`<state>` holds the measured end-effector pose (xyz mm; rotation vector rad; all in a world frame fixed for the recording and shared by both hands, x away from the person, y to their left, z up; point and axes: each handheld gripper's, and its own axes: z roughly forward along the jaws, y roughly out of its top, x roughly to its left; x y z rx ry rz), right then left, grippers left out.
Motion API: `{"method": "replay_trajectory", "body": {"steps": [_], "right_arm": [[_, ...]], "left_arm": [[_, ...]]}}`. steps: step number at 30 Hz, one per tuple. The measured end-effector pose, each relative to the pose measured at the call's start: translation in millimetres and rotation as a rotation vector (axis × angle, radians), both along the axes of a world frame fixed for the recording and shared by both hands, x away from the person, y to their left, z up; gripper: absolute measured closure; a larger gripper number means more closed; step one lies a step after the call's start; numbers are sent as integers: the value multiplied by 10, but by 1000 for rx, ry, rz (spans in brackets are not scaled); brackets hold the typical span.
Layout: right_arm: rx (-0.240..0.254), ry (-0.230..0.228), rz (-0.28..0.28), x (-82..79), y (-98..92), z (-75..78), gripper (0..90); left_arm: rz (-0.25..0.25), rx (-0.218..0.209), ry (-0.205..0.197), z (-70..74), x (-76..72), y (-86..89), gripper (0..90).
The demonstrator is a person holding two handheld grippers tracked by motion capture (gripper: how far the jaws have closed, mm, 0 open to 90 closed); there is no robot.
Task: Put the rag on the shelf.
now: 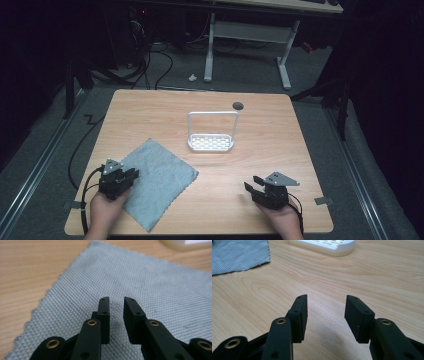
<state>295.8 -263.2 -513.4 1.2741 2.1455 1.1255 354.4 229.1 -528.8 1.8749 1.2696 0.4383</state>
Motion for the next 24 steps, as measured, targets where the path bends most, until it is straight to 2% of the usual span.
{"method": "replay_trajectory", "body": {"steps": [3, 6, 12, 15, 16, 19, 20, 21, 22, 24], "right_arm": [[-7, -3, 2, -2, -4, -6, 539], [-4, -2, 4, -2, -10, -8, 539], [-1, 4, 9, -3, -12, -12, 535], [-2, 5, 13, 0, -11, -15, 534], [-2, 4, 12, 0, -9, -15, 534], [-2, 1, 11, -5, -7, -10, 533], [-1, 1, 11, -7, -6, -10, 533], [-3, -1, 12, -8, -7, -10, 534], [-2, -1, 11, -9, -5, -10, 534], [-1, 0, 12, -12, -5, -9, 534]], "left_arm": [[8, -26, -26, 55, -42, 35, 769], [5, -18, -38, 81, -63, 37, 770], [2, -17, -46, 94, -84, 23, 780], [-10, -23, -37, 100, -88, 14, 795], [-42, -39, -29, 127, -108, -30, 816], [-142, -1, -30, 172, -172, -199, 873], [-187, 12, -14, 175, -190, -271, 898], [-242, 20, 18, 171, -196, -346, 898], [-288, 42, 44, 162, -207, -425, 898], [-353, 106, 47, 139, -257, -573, 898]]}}
